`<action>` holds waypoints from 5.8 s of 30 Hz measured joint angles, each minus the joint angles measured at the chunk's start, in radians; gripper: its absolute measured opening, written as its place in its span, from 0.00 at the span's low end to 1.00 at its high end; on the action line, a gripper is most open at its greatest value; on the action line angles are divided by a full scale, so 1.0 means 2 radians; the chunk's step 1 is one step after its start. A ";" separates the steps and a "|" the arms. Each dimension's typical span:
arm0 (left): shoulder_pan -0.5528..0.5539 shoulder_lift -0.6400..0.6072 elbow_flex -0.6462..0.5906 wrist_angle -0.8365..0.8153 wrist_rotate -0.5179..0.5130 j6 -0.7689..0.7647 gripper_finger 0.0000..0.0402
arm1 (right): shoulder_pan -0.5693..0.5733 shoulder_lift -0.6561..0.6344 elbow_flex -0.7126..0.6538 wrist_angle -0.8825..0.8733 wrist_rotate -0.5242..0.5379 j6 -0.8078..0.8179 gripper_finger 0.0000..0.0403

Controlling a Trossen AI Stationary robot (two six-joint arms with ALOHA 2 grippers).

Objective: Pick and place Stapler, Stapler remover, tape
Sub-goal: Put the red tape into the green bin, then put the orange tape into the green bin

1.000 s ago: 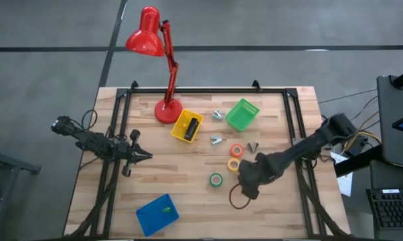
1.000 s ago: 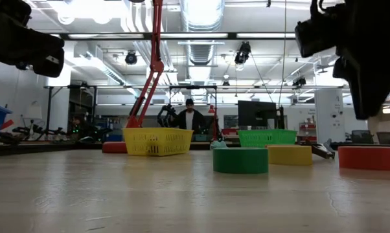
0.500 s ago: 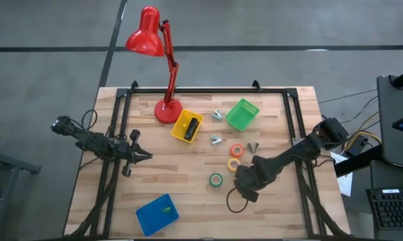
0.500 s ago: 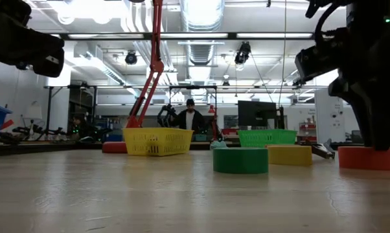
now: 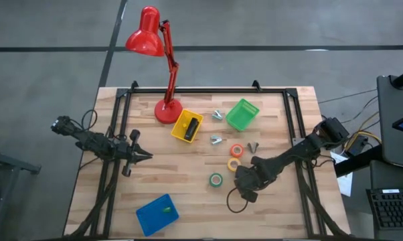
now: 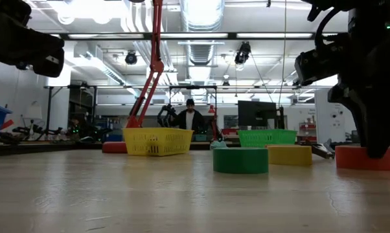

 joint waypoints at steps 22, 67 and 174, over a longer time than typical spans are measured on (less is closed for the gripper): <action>0.000 0.000 0.000 0.000 0.000 0.000 0.09 | -0.086 -0.064 0.086 -0.059 0.158 -0.159 0.07; 0.000 0.002 0.000 0.004 0.000 0.000 0.09 | -0.536 -0.036 0.012 0.073 -0.026 -0.243 0.10; 0.000 0.002 0.000 0.004 0.000 0.000 0.09 | -0.239 0.053 0.061 0.034 -0.021 -0.003 0.11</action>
